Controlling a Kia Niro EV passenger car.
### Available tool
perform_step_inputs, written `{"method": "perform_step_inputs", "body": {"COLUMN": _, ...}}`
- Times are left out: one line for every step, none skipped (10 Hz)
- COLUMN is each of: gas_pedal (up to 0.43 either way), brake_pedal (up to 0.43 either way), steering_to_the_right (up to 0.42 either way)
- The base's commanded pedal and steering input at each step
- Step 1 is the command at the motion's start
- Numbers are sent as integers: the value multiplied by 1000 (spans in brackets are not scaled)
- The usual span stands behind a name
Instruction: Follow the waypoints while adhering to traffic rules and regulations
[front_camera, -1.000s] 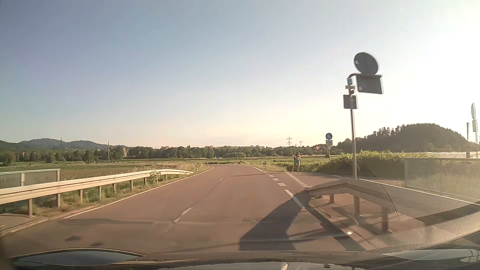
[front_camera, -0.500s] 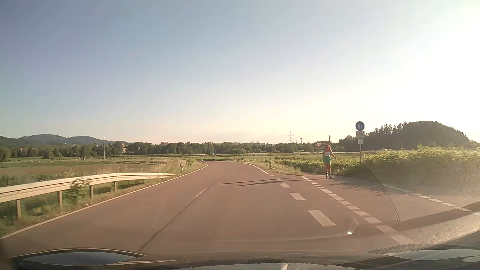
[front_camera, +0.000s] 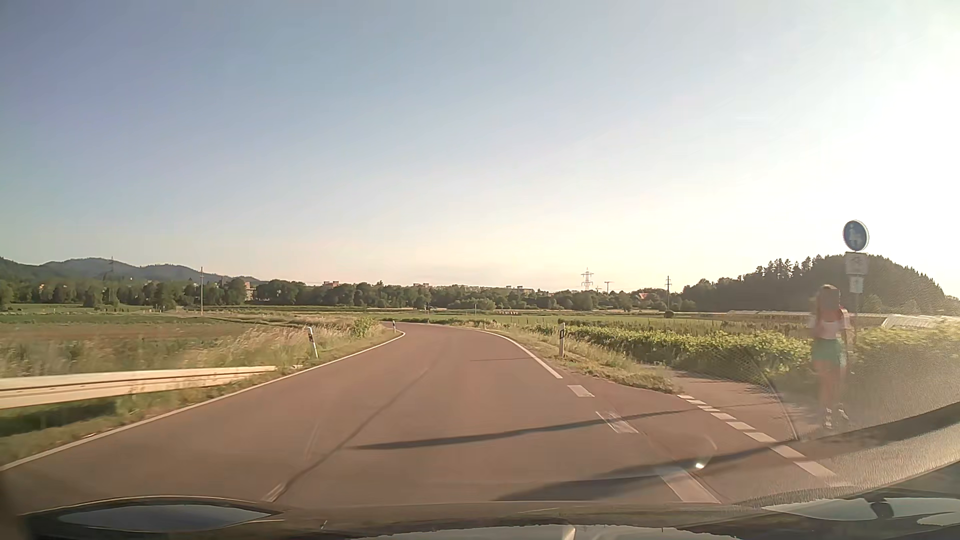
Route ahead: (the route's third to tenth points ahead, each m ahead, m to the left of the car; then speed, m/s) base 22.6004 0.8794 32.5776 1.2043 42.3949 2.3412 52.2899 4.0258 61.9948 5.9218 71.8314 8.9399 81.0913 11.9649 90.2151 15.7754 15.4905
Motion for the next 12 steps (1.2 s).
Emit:
{"method": "perform_step_inputs", "body": {"gas_pedal": 0, "brake_pedal": 0, "steering_to_the_right": -5}}
{"method": "perform_step_inputs", "body": {"gas_pedal": 0, "brake_pedal": 0, "steering_to_the_right": -5}}
{"method": "perform_step_inputs", "body": {"gas_pedal": 0, "brake_pedal": 0, "steering_to_the_right": -5}}
{"method": "perform_step_inputs", "body": {"gas_pedal": 0, "brake_pedal": 0, "steering_to_the_right": -6}}
{"method": "perform_step_inputs", "body": {"gas_pedal": 0, "brake_pedal": 0, "steering_to_the_right": -7}}
{"method": "perform_step_inputs", "body": {"gas_pedal": 0, "brake_pedal": 0, "steering_to_the_right": -7}}
{"method": "perform_step_inputs", "body": {"gas_pedal": 0, "brake_pedal": 0, "steering_to_the_right": -8}}
{"method": "perform_step_inputs", "body": {"gas_pedal": 0, "brake_pedal": 0, "steering_to_the_right": -8}}
{"method": "perform_step_inputs", "body": {"gas_pedal": 0, "brake_pedal": 0, "steering_to_the_right": -9}}
{"method": "perform_step_inputs", "body": {"gas_pedal": 0, "brake_pedal": 0, "steering_to_the_right": -11}}
{"method": "perform_step_inputs", "body": {"gas_pedal": 0, "brake_pedal": 0, "steering_to_the_right": -13}}
{"method": "perform_step_inputs", "body": {"gas_pedal": 0, "brake_pedal": 0, "steering_to_the_right": -14}}
